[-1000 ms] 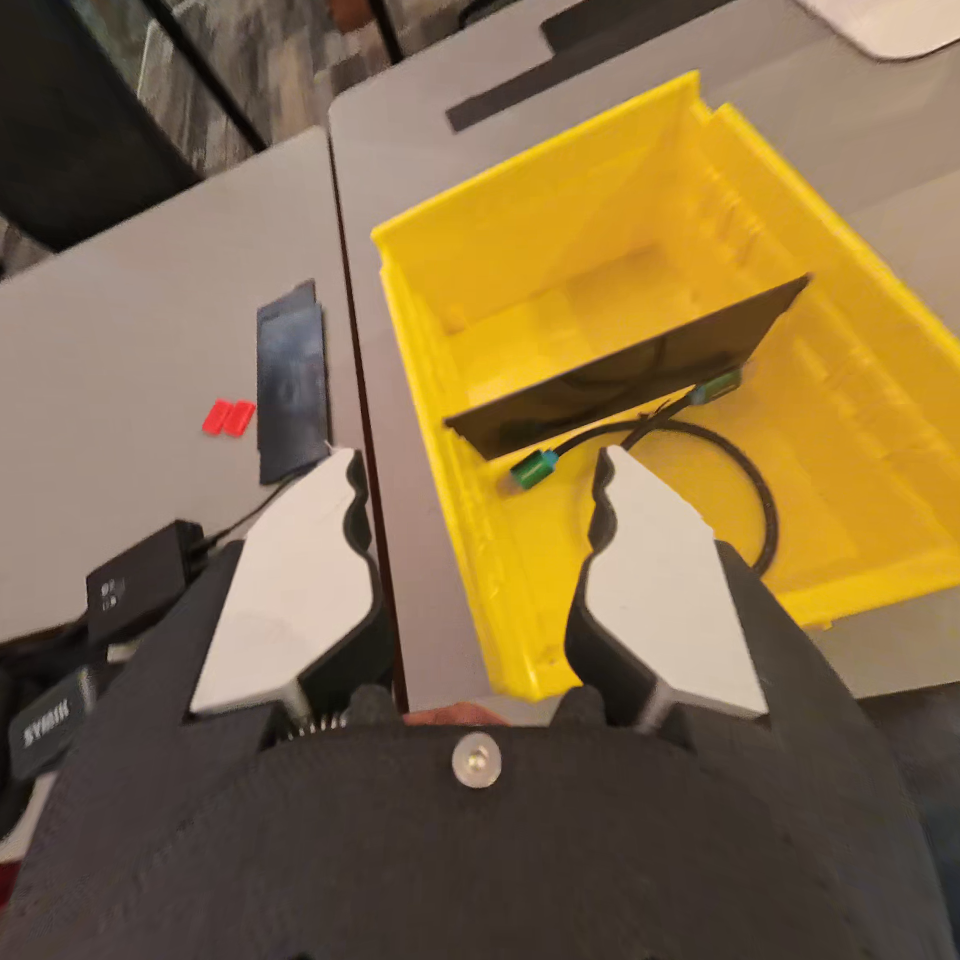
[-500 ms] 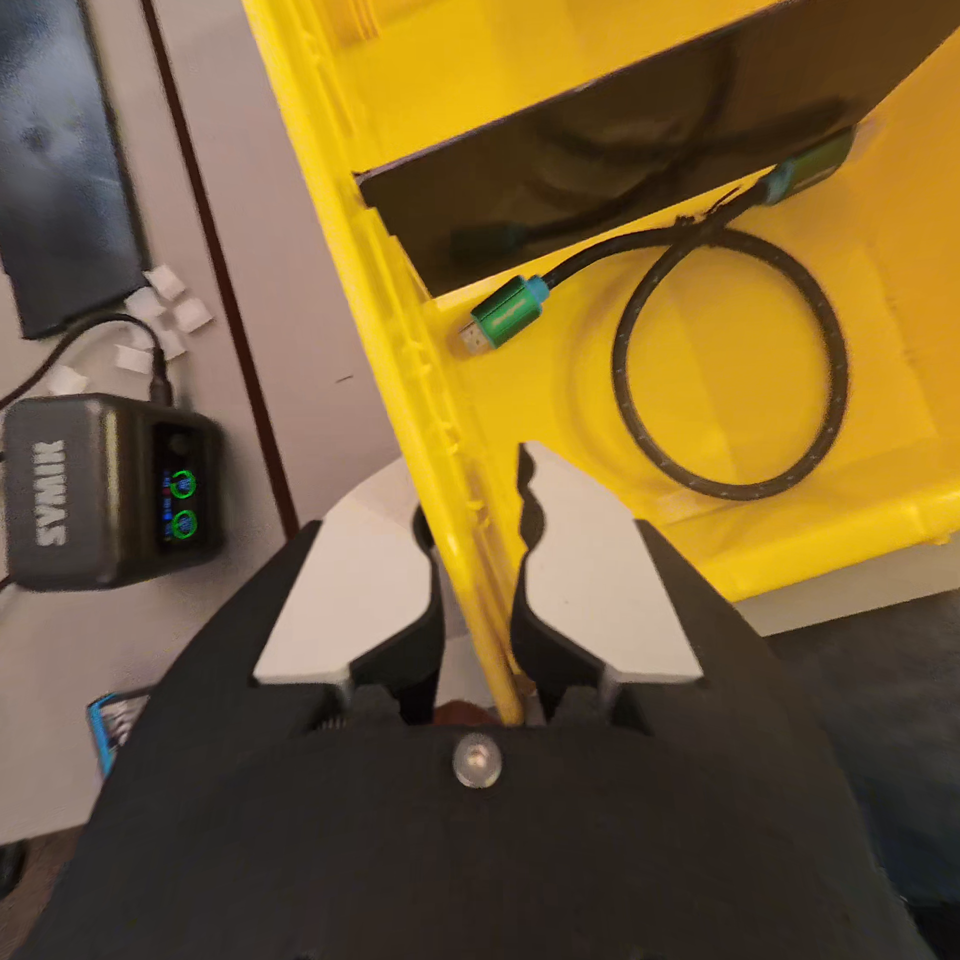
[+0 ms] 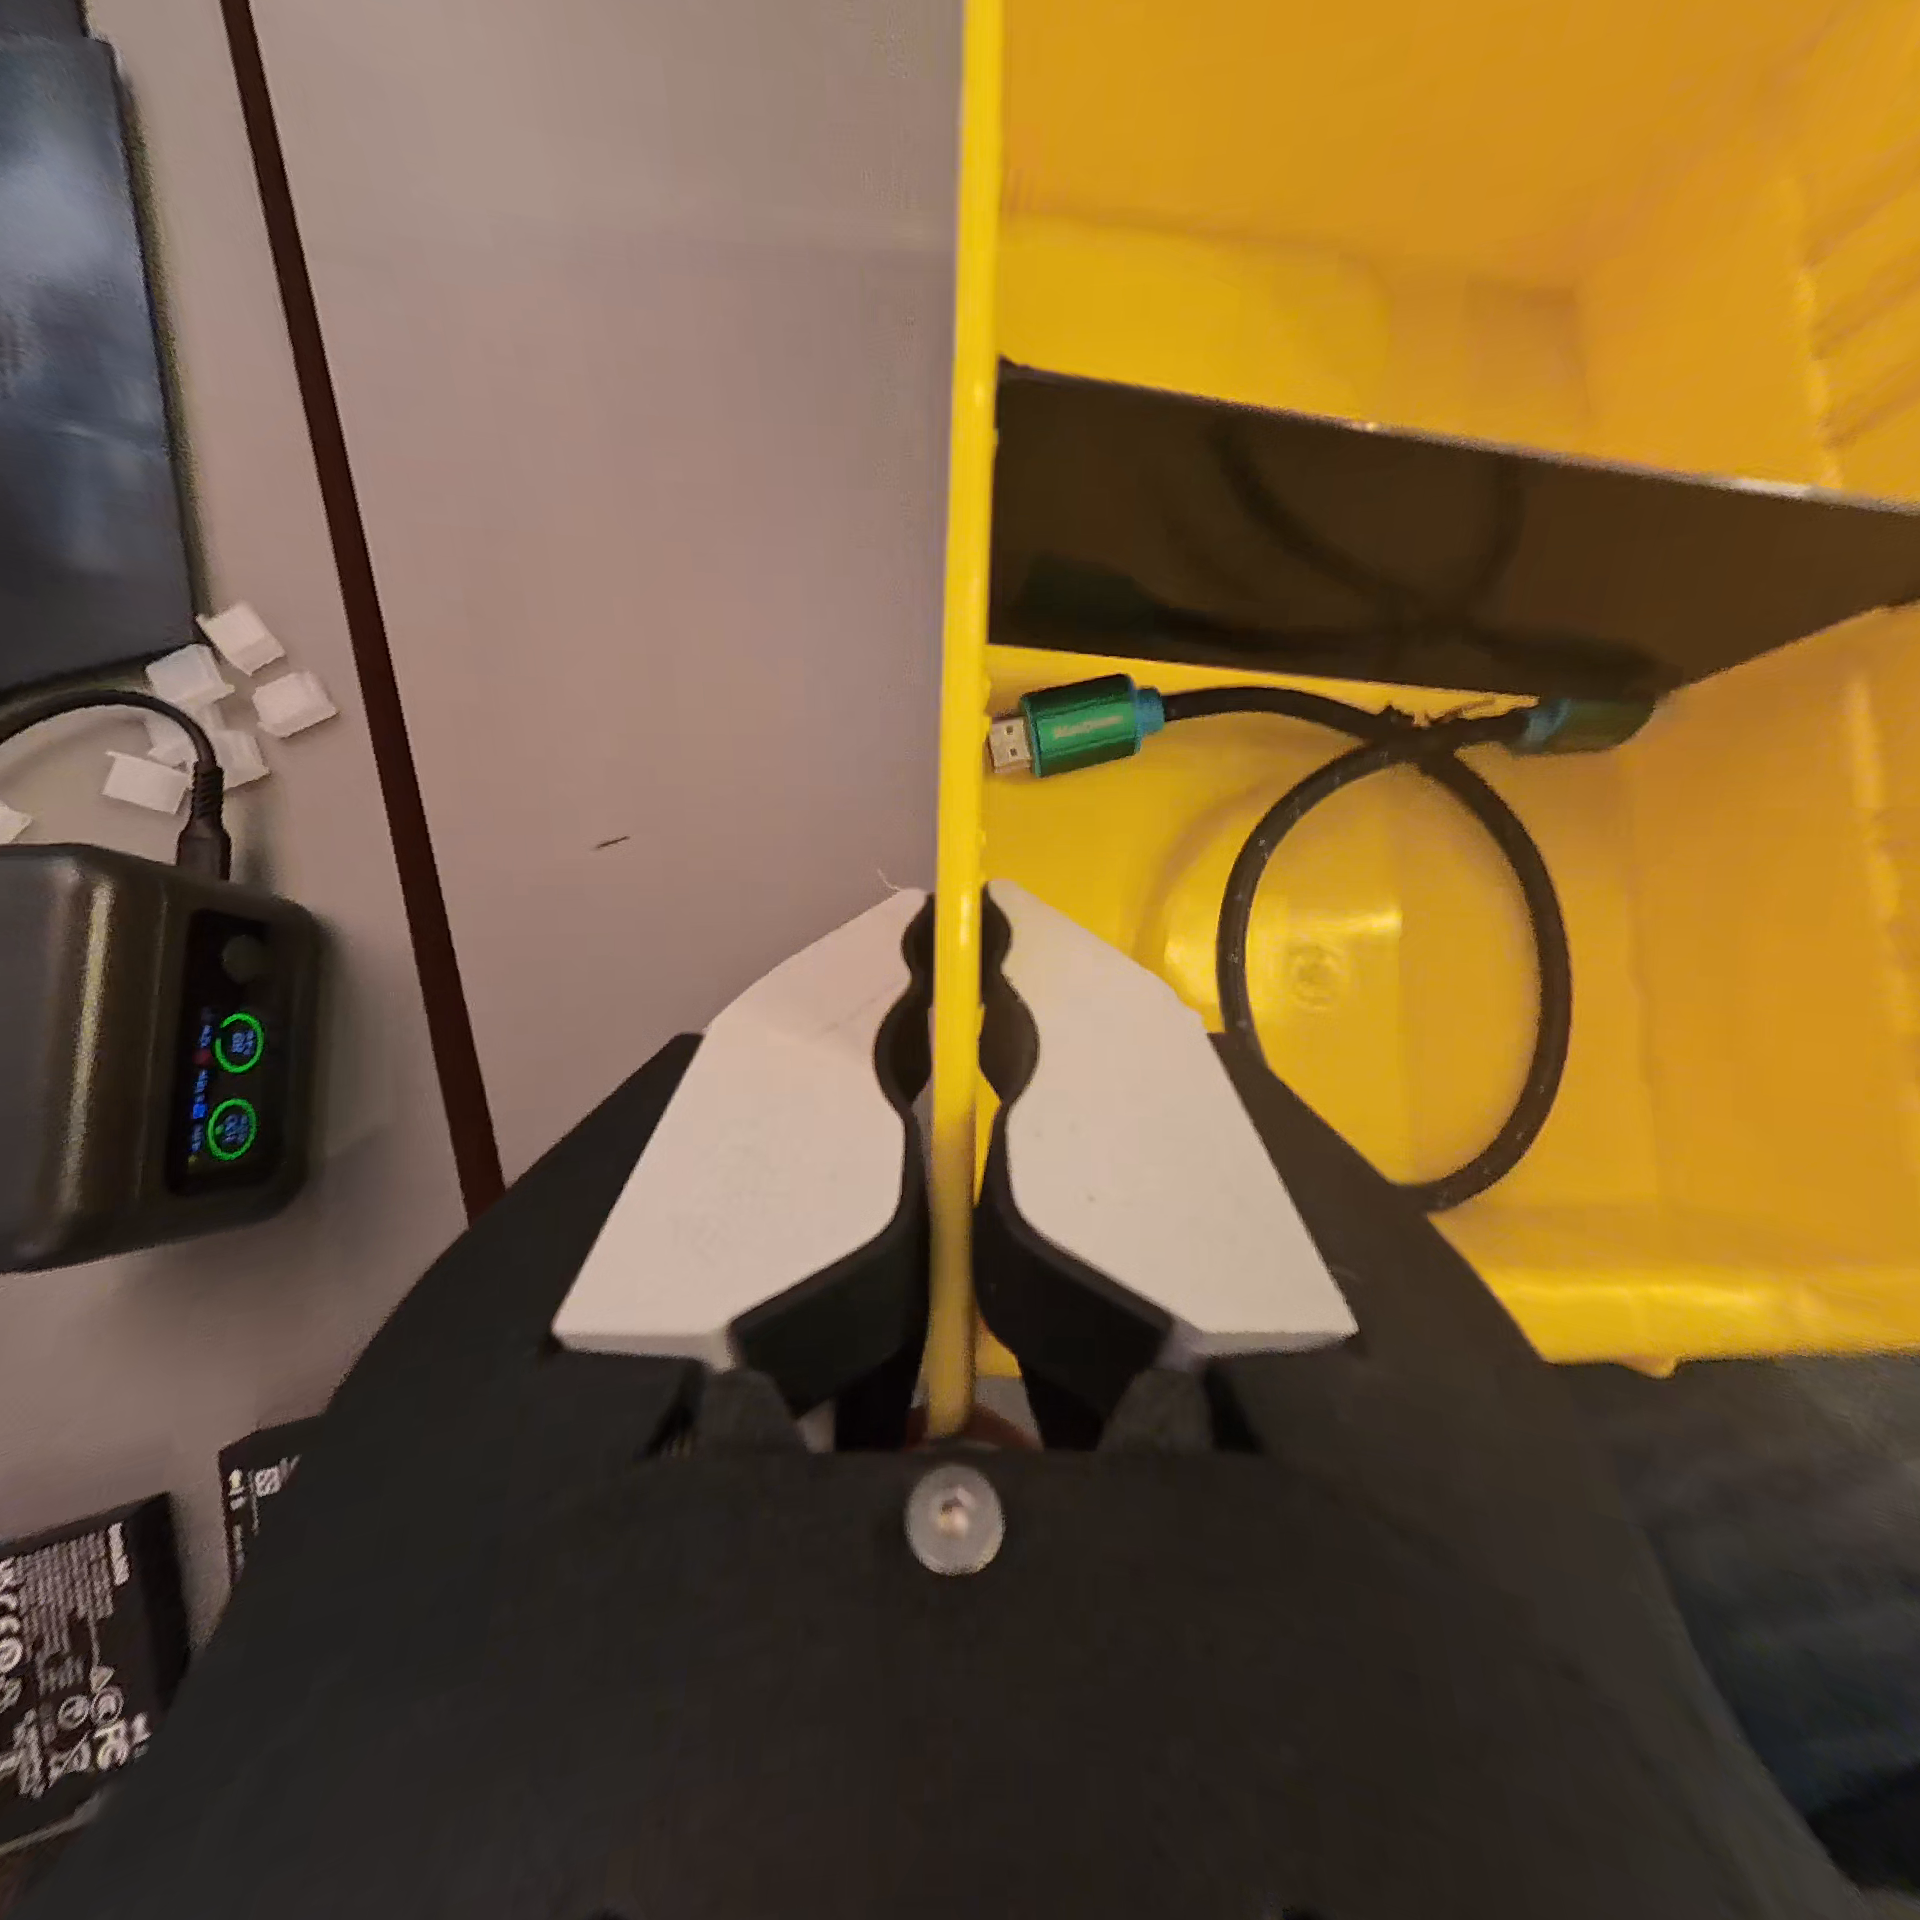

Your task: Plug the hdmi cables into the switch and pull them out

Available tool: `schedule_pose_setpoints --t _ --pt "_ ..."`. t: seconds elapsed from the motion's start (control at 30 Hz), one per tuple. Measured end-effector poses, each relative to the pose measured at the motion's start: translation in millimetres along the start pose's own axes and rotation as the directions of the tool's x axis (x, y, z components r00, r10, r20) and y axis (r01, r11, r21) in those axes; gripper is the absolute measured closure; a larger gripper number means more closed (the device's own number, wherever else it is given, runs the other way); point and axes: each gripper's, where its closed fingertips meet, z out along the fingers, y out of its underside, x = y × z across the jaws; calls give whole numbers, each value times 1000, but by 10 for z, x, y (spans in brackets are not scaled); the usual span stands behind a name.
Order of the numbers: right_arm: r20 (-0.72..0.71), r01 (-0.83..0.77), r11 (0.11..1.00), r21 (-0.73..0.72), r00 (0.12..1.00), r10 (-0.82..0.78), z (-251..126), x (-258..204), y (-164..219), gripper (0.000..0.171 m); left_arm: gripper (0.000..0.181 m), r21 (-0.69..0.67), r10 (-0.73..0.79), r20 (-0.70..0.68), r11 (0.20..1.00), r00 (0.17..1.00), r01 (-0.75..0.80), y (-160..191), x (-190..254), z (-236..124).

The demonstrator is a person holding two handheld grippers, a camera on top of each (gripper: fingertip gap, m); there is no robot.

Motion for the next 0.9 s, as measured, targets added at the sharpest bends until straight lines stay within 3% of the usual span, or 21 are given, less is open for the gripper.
schedule_pose_setpoints --t 0.4,0.9 --pt "119 137 989 48 983 -141 19 -1150 -170 148 177 99 42 -10 994 999 -41 -204 169 -151" --pt "273 378 919 114 877 -394 281 -2889 -692 104 176 350 -65 -64 933 996 83 -552 111 -710"
